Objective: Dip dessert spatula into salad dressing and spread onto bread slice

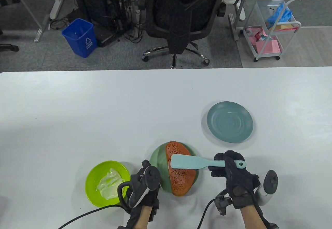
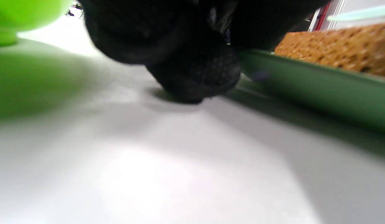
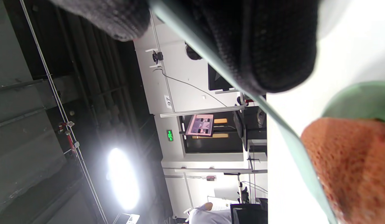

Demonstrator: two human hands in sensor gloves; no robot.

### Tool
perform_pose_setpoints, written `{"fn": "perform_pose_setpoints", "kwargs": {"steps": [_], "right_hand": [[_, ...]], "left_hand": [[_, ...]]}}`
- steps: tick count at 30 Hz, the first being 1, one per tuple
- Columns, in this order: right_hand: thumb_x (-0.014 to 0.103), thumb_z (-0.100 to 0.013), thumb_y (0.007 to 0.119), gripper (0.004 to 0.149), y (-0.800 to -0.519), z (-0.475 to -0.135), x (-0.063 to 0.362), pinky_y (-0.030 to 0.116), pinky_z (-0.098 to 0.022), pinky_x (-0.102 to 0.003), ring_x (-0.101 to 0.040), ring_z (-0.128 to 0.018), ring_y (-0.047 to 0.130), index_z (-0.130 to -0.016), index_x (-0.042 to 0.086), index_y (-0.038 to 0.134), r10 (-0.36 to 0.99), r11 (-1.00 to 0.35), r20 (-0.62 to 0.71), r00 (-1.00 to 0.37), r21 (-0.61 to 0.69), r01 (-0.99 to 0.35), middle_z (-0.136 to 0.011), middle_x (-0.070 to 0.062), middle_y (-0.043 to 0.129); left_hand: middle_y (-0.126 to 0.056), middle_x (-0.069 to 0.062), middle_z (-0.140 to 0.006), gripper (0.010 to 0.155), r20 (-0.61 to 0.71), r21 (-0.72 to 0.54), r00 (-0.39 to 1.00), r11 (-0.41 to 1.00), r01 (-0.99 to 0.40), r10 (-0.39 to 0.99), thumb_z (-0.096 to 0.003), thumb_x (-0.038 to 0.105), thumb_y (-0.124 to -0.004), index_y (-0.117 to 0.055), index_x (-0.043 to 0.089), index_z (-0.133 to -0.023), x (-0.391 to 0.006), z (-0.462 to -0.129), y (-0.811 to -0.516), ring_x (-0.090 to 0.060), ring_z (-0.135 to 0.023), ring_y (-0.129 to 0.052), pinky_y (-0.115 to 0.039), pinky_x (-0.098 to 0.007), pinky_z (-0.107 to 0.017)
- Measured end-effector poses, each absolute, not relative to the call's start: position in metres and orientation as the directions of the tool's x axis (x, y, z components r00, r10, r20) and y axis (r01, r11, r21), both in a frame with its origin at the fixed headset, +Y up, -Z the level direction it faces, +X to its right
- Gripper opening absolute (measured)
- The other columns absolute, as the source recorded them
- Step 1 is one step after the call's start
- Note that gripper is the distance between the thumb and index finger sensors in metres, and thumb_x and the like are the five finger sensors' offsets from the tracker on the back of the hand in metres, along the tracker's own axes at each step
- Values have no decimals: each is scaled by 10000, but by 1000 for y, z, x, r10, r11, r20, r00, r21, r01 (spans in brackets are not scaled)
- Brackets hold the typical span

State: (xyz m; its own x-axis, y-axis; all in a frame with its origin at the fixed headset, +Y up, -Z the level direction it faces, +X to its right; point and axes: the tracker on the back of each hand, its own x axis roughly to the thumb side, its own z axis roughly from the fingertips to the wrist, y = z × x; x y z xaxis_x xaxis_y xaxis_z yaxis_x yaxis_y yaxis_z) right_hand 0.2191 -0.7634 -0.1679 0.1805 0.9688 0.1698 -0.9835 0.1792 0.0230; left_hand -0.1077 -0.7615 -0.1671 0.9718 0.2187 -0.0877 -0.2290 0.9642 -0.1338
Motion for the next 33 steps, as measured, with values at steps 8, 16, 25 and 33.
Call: {"fn": "perform_pose_setpoints", "kwargs": {"steps": [8, 16, 25, 33], "right_hand": [[372, -623, 737, 479, -766, -169, 209, 890, -432, -481, -545, -628, 916, -963, 106, 527, 976, 147, 155, 151, 37, -989, -893, -323, 629], [354, -623, 746, 488, -766, -168, 212, 863, -482, -500, -560, -683, 877, -976, 121, 501, 977, 154, 149, 151, -9, -988, -928, -316, 591], [336, -632, 748, 484, -763, -167, 222, 828, -522, -521, -576, -723, 832, -984, 135, 483, 973, 185, 155, 173, -66, -980, -958, -304, 553], [341, -638, 739, 484, -763, -166, 229, 822, -524, -518, -575, -726, 823, -985, 138, 470, 971, 198, 157, 182, -96, -975, -962, -301, 542]], "left_hand": [[-967, -96, -722, 585, -87, -136, 972, 963, -231, 220, -624, 361, -796, -696, -13, -1063, -107, -167, -762, -140, -365, -1085, -956, -269, -263], [-966, -95, -723, 581, -87, -137, 972, 963, -231, 221, -624, 360, -795, -698, -9, -1063, -107, -167, -762, -139, -367, -1084, -956, -269, -264], [-966, -94, -723, 582, -87, -137, 972, 963, -231, 221, -624, 358, -796, -694, -9, -1064, -107, -167, -762, -139, -366, -1083, -955, -269, -263], [-966, -94, -722, 582, -85, -133, 973, 965, -226, 216, -624, 360, -794, -695, -9, -1063, -107, -167, -762, -139, -365, -1083, -954, -270, -264]]}}
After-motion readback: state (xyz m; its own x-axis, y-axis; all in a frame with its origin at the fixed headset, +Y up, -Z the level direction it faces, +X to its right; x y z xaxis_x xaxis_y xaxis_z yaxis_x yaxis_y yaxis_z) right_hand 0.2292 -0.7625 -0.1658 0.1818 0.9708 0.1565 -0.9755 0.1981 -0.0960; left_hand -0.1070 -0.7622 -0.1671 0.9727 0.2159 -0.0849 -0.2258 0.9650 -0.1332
